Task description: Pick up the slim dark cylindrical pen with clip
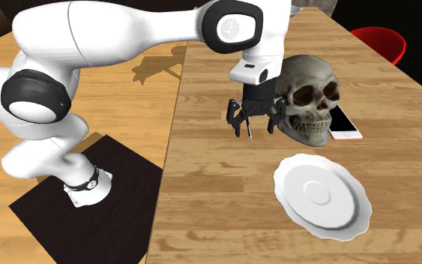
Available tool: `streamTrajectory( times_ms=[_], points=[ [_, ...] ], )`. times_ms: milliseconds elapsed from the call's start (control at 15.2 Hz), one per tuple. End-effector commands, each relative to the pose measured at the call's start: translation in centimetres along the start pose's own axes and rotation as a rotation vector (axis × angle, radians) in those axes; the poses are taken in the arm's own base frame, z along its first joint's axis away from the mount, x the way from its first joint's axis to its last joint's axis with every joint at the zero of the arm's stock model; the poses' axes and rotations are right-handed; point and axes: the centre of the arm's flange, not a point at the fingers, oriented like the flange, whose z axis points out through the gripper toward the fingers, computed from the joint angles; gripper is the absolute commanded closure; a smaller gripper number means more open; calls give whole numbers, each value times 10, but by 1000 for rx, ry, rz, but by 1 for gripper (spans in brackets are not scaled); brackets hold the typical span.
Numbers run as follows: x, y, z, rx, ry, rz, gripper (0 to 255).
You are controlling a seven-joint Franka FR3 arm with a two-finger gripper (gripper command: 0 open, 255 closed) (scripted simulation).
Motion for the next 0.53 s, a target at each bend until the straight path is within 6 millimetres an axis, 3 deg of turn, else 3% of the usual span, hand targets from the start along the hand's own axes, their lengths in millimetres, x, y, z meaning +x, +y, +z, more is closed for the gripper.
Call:
streamTrajectory(
  times_ms=[0,66,462],
  points=[
    [-8,-5,19,-25,-24,-21,0],
    [-6,-4,19,-25,-24,-20,255],
    [-1,-4,23,-25,-24,-20,255]
  ],
)
